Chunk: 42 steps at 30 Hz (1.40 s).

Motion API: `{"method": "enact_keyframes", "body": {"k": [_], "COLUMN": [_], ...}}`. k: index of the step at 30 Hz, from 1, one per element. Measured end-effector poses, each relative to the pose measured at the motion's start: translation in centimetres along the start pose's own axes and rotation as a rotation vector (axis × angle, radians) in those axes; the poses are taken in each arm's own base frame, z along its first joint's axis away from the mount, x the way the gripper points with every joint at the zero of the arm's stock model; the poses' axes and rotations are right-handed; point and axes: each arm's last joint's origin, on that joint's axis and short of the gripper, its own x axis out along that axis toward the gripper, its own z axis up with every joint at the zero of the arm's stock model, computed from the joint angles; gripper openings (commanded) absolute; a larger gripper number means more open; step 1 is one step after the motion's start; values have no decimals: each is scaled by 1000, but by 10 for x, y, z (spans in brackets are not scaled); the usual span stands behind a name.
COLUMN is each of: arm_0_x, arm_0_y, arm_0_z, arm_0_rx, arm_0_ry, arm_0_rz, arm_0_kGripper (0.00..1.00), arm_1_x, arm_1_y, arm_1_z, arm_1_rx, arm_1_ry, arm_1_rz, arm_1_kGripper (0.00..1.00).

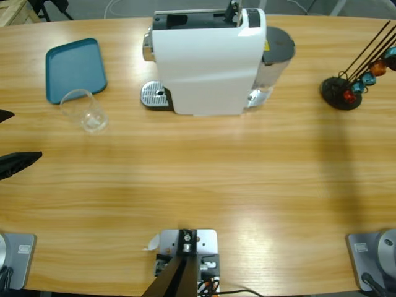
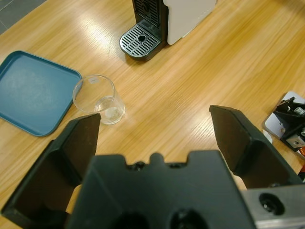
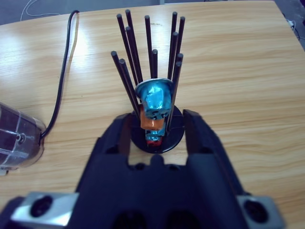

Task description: Pour coffee

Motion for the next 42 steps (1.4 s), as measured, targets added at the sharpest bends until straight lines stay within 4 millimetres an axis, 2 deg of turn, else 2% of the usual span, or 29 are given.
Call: {"method": "enact_keyframes", "body": {"k": [8,9,10,11,14,18,20,27,28,29,34,35,37,42], "arm_0_x": [0,0,0,0,0,0,0,0,0,0,0,0,0,0], "arm_0_y": [0,0,0,0,0,0,0,0,0,0,0,0,0,0], "arm_0_z": [0,0,0,0,0,0,0,0,0,0,0,0,0,0], "arm_0_rx": [0,0,0,0,0,0,0,0,0,0,0,0,0,0], "arm_0_ry": [0,0,0,0,0,0,0,0,0,0,0,0,0,0], "arm_0_rz": [0,0,0,0,0,0,0,0,0,0,0,0,0,0], "arm_0_kGripper": [1000,1000,1000,1000,1000,1000,1000,1000,1000,1000,1000,1000,1000,1000], "arm_1_x": [0,0,0,0,0,6,9,15,15,15,16,16,16,16], "arm_1_y": [0,0,0,0,0,1,1,2,2,2,2,2,2,1], "arm_1_z": [0,0,0,0,0,0,0,0,1,1,3,3,3,3], "arm_1_rx": [-1,-3,-5,-6,-10,-16,-21,-25,-24,-24,-27,-28,-30,-31], "arm_1_ry": [0,0,0,0,-1,9,16,20,18,14,4,3,3,-2], "arm_1_rz": [0,0,-1,-2,-2,-3,-4,-4,-4,-4,-3,-4,-7,-13], "arm_1_kGripper": [976,947,863,838,684,665,595,590,567,482,450,361,300,293]}}
